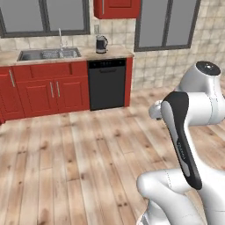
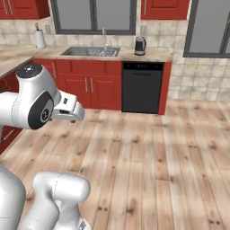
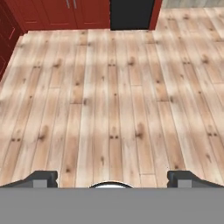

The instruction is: Navigate to the electric kettle.

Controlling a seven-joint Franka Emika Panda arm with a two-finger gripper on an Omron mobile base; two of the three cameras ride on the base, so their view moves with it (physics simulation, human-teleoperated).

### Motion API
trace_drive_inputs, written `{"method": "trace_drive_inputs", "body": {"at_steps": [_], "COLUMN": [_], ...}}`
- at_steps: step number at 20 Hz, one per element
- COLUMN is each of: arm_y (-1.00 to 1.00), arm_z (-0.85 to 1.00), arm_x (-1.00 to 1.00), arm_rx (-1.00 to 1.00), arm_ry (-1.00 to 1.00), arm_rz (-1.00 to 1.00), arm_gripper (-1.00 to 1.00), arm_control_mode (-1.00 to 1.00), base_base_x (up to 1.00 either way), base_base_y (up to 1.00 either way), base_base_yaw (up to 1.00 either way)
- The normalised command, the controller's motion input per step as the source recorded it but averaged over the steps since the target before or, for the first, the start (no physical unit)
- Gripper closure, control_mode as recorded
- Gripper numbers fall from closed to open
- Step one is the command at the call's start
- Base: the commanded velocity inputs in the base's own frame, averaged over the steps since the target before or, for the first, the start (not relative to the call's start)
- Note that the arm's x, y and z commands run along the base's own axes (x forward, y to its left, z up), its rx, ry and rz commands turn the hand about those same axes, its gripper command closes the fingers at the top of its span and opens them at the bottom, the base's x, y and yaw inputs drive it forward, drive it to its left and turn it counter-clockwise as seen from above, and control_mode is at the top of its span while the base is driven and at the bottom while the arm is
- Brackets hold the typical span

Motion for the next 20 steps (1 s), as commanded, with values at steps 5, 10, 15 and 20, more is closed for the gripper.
{"method": "trace_drive_inputs", "body": {"at_steps": [5, 10, 15, 20], "arm_y": [0.0, 0.0, 0.0, 0.0], "arm_z": [0.0, 0.0, 0.0, 0.0], "arm_x": [0.0, 0.0, 0.0, 0.0], "arm_rx": [0.0, 0.0, 0.0, 0.0], "arm_ry": [0.0, 0.0, 0.0, 0.0], "arm_rz": [0.0, 0.0, 0.0, 0.0], "arm_gripper": [-1.0, -1.0, -1.0, -1.0], "arm_control_mode": [1.0, 1.0, 1.0, 1.0], "base_base_x": [1.0, 1.0, 1.0, 1.0], "base_base_y": [-0.13, -0.34, -0.44, -0.55], "base_base_yaw": [0.0, 0.0, 0.0, 0.0]}}
